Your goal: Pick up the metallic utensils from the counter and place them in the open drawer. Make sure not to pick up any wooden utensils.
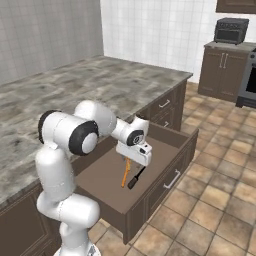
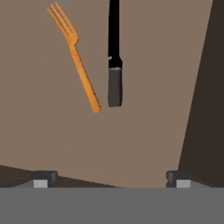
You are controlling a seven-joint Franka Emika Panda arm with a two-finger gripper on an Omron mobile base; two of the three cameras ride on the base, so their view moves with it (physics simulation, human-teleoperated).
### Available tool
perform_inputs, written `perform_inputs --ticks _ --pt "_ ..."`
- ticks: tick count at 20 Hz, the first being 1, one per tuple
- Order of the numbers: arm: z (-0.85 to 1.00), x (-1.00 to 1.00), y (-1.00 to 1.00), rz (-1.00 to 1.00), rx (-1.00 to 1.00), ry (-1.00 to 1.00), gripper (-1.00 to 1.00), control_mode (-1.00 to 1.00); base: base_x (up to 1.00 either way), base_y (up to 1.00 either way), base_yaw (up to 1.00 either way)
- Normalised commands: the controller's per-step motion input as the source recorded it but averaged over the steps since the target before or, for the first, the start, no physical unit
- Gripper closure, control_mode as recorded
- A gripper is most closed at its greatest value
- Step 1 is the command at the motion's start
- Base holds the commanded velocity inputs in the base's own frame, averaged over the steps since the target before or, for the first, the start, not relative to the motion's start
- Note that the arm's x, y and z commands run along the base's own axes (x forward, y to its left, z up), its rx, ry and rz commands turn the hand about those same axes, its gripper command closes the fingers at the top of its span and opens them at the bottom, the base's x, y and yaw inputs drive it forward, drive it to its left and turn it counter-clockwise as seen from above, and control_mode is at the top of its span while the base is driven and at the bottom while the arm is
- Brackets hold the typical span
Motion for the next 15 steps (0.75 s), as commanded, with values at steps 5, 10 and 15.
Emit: perform_inputs --ticks 5,10,15 --pt "1.0 -0.62 0.09 0.06 0.04 0.0 -1.0 -1.0 0.0 0.0 0.0" --pt "1.0 -0.57 0.24 0.08 0.0 0.0 -1.0 -1.0 0.0 0.0 0.0" --pt "1.0 -0.63 0.28 0.09 0.0 -0.01 -1.0 -1.0 0.0 0.0 0.0"
